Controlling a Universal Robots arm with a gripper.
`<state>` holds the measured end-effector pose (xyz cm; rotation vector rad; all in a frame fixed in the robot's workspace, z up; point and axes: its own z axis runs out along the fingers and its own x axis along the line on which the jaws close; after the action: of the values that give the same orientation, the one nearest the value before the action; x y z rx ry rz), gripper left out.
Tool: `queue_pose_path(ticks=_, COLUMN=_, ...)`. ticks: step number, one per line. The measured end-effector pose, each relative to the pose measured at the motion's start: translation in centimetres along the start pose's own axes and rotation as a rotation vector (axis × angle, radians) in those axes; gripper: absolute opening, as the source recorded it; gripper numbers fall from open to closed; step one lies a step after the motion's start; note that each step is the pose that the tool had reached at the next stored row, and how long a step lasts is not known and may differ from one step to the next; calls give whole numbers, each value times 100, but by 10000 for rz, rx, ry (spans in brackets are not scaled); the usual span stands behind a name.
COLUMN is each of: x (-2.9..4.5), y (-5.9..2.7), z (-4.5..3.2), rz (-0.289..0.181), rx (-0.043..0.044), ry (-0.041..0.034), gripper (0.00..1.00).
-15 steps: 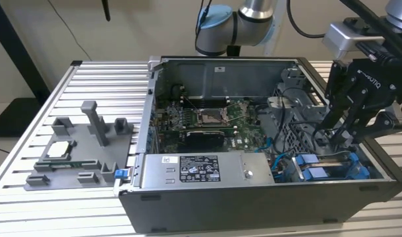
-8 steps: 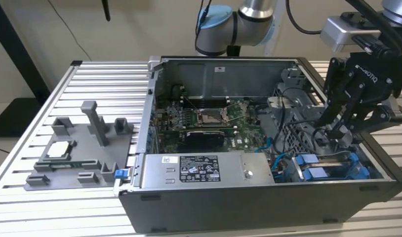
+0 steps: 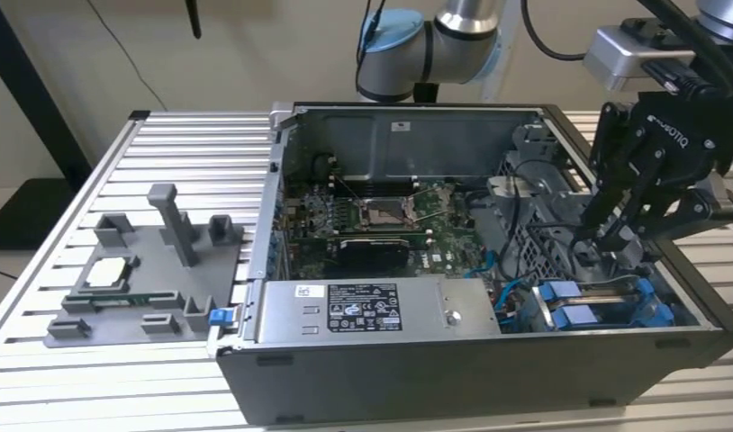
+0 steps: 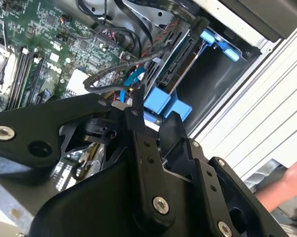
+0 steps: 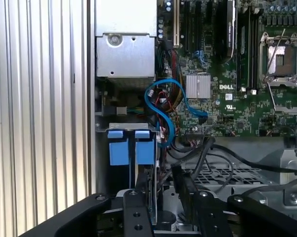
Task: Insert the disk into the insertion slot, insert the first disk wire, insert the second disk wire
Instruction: 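Insert the first disk wire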
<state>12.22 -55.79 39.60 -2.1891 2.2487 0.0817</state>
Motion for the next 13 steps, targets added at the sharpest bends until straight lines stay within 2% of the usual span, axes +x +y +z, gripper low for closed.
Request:
queue_pose_path(ticks=2, x=-11, y=2, z=2, rz=12, rx=12, ry=-1, gripper=100)
queue_pose_path(ticks=5, x=-54, y=22, z=25, rz=27, rx=102, ry=-4, gripper=100)
queue_pose_path(ticks=8, x=-98, y=77, z=64, rz=24, rx=193, ry=-5, gripper=100)
queue_pose_path(ticks=10, x=-108, y=96, z=85, rz=21, rx=303, ry=-10, gripper=100)
queue_pose_path(ticks=13, x=-108, y=113, z=104, rz=10, rx=558, ry=-33, gripper=100)
